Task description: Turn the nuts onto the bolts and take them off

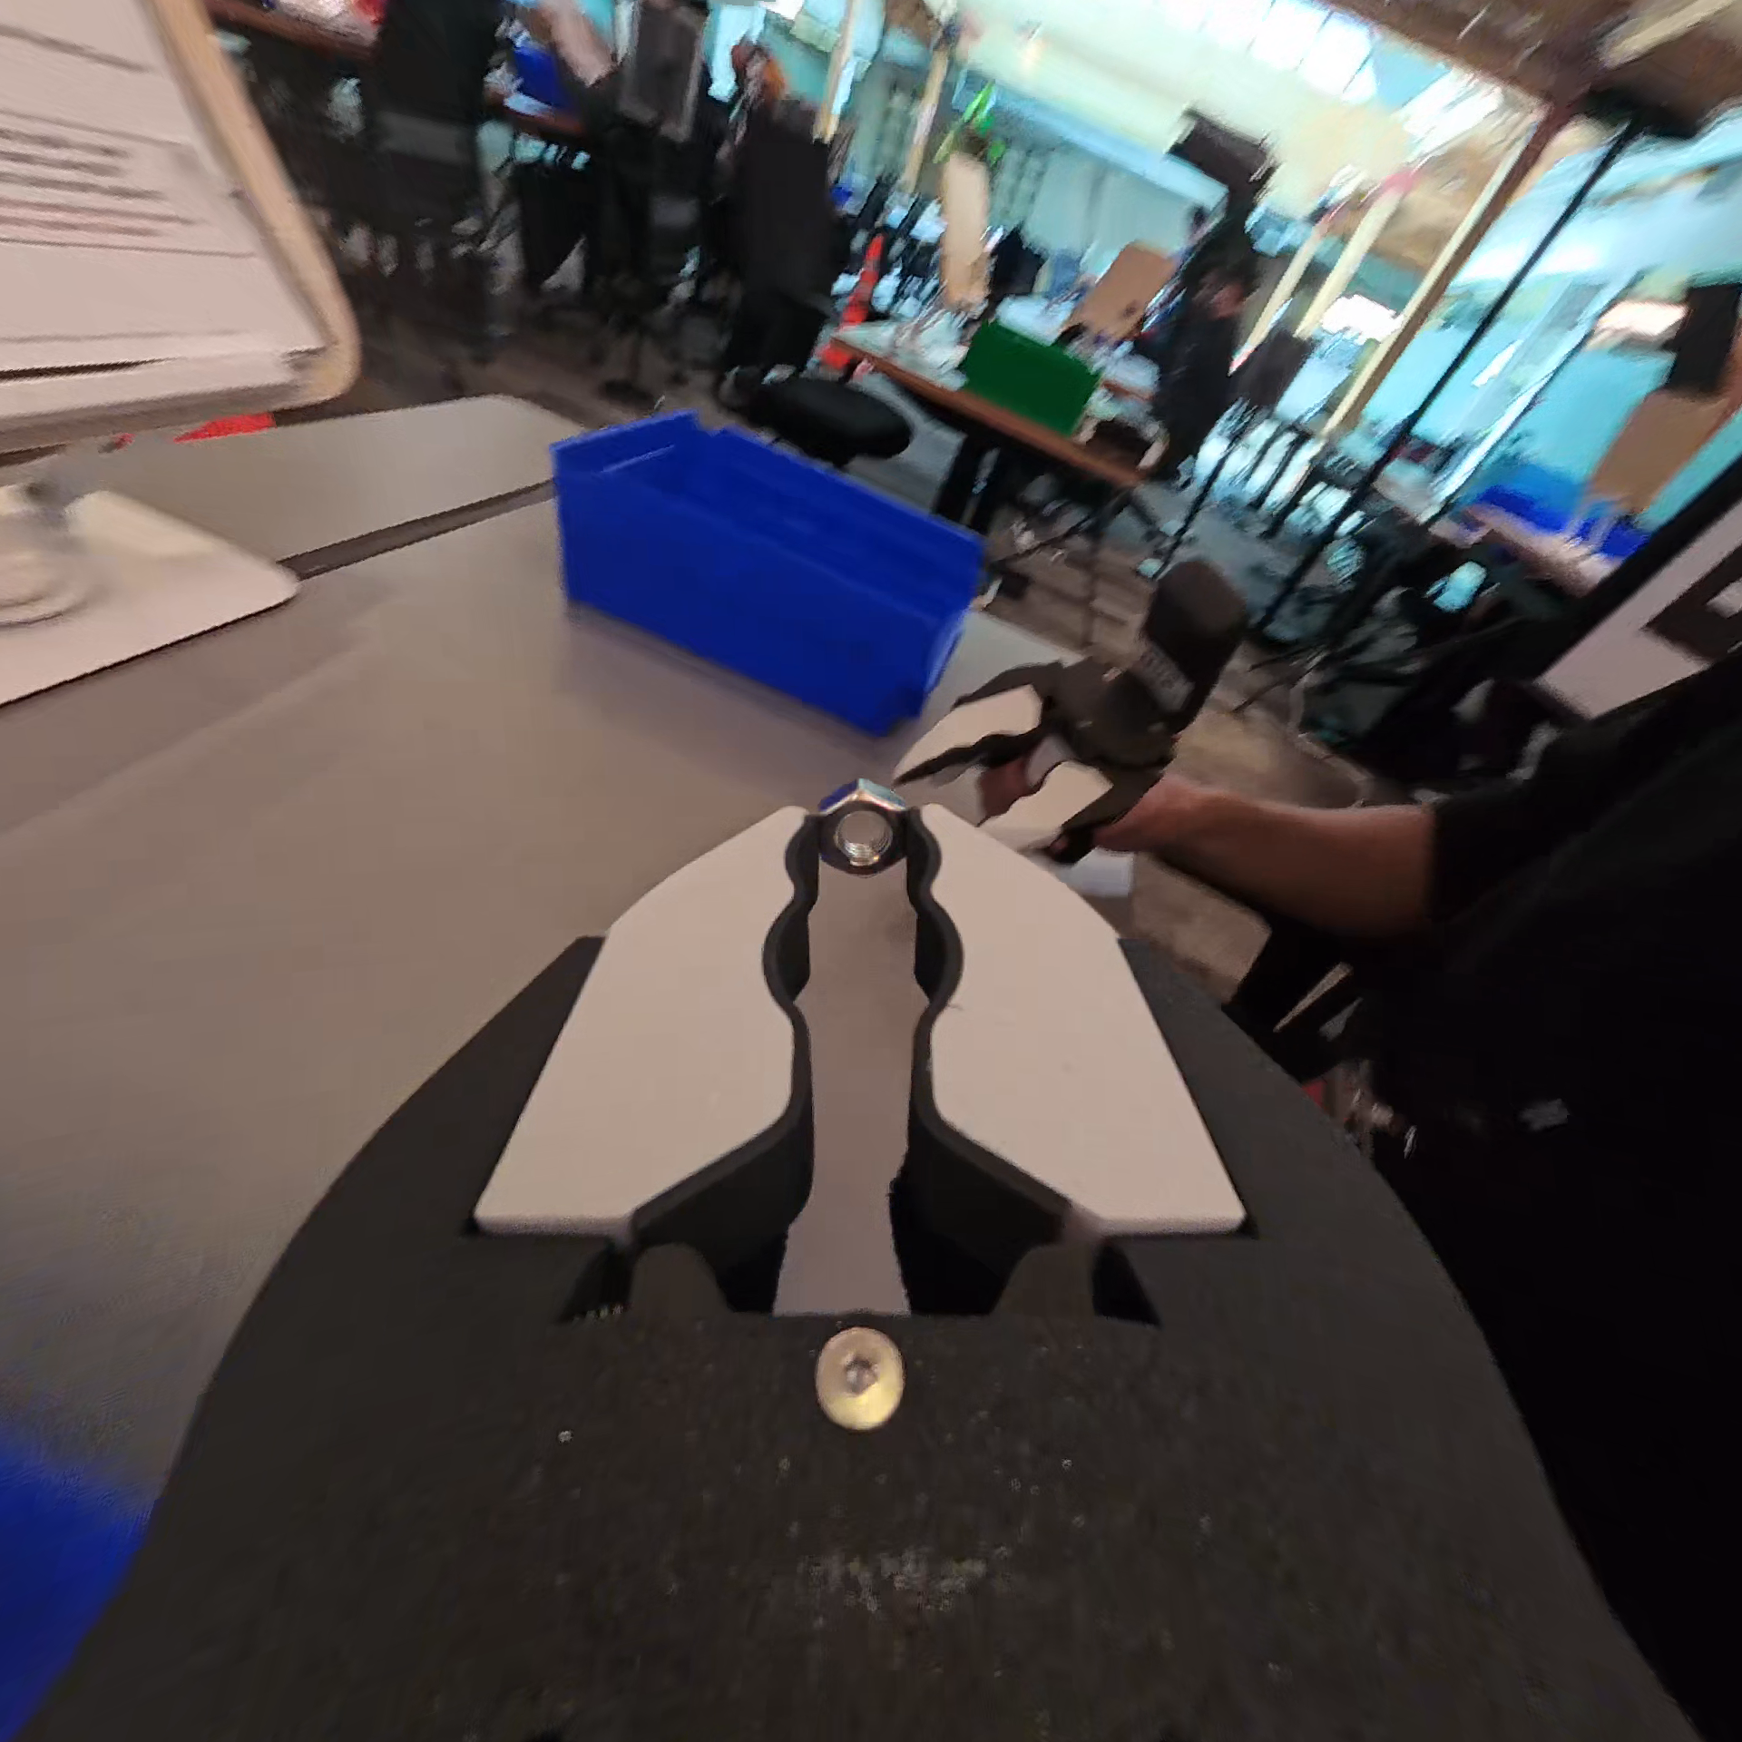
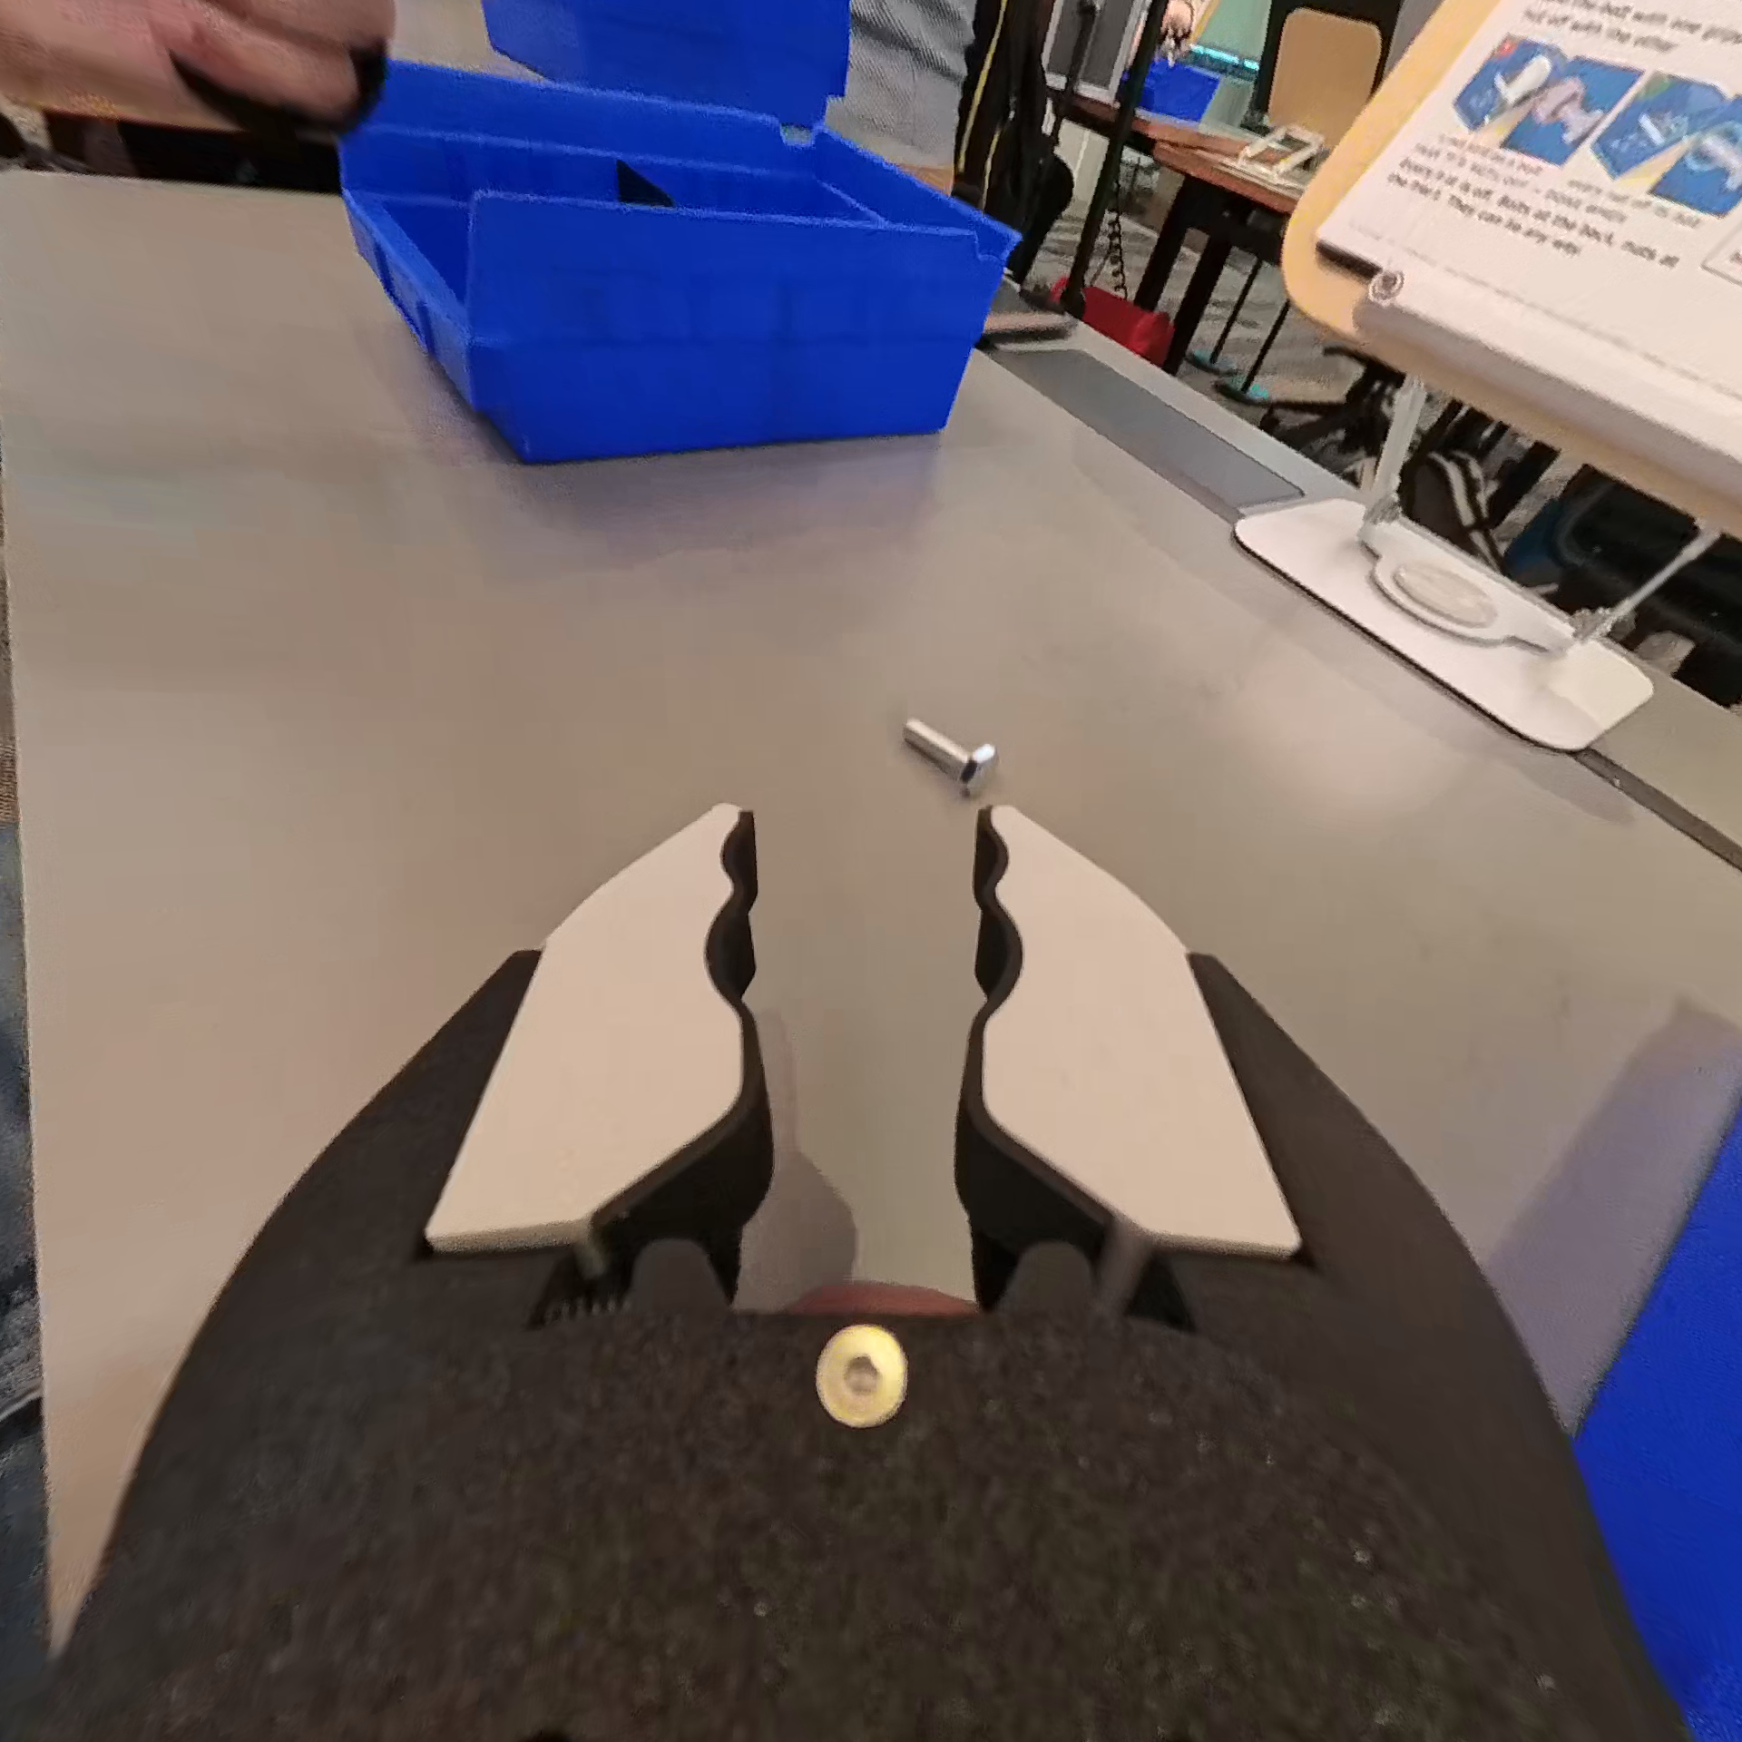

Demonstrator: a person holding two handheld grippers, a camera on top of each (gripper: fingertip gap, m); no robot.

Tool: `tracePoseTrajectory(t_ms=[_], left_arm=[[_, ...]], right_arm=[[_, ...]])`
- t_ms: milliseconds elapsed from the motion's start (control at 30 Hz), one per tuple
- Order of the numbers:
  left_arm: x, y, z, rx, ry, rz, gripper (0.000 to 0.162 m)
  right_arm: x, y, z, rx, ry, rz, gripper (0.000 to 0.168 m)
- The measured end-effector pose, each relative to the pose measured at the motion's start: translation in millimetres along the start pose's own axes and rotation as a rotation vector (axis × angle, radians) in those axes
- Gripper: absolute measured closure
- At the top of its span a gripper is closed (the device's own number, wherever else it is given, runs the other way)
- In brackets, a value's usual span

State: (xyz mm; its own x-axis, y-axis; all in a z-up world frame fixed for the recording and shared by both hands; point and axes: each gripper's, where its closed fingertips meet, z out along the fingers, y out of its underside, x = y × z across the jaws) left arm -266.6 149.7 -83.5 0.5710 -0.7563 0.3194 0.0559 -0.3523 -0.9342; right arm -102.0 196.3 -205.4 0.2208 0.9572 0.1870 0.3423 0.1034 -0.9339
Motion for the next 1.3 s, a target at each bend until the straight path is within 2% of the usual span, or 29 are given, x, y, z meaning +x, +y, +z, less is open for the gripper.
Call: tracePoseTrajectory(t_ms=[67,133,233,333,467,733,767,800,967,1067,1167,1300], left_arm=[[13.3,3.5,26.5,0.073,0.068,-0.046,0.145],[16.7,17.0,46.1,0.112,0.069,-0.076,0.146],[21.0,39.9,60.1,0.168,0.083,-0.148,0.145],[23.6,57.0,60.4,0.144,0.079,-0.166,0.145],[31.8,72.3,54.2,0.139,0.078,-0.162,0.145],[37.9,80.5,53.3,0.108,0.104,-0.134,0.145],[37.7,81.2,53.1,0.106,0.106,-0.137,0.145],[36.9,81.1,52.6,0.108,0.104,-0.140,0.145],[22.7,74.8,50.0,0.141,0.081,-0.162,0.145],[6.7,69.1,56.7,0.129,0.063,-0.182,0.145],[-7.9,66.3,72.4,0.059,0.043,-0.181,0.145],[-13.9,52.4,96.2,0.065,0.127,-0.239,0.145]], right_arm=[[4.1,-5.0,5.1,0.001,-0.010,-0.030,0.127],[12.5,-5.2,12.8,-0.037,-0.022,-0.074,0.127],[20.4,7.8,30.2,-0.196,-0.144,-0.108,0.127],[22.1,21.0,54.5,-0.309,-0.302,-0.137,0.126],[38.6,33.6,88.5,-0.355,-0.347,-0.179,0.126],[38.5,48.2,121.3,-0.374,-0.463,-0.243,0.128],[37.2,48.6,122.7,-0.377,-0.483,-0.227,0.131],[35.1,50.2,121.5,-0.392,-0.516,-0.215,0.148],[33.5,47.3,116.6,-0.389,-0.542,-0.148,0.149],[28.8,27.0,106.8,-0.339,-0.521,-0.070,0.149],[30.8,2.9,91.1,-0.297,-0.456,-0.096,0.149],[33.5,-39.4,66.3,-0.160,-0.382,-0.148,0.149]])
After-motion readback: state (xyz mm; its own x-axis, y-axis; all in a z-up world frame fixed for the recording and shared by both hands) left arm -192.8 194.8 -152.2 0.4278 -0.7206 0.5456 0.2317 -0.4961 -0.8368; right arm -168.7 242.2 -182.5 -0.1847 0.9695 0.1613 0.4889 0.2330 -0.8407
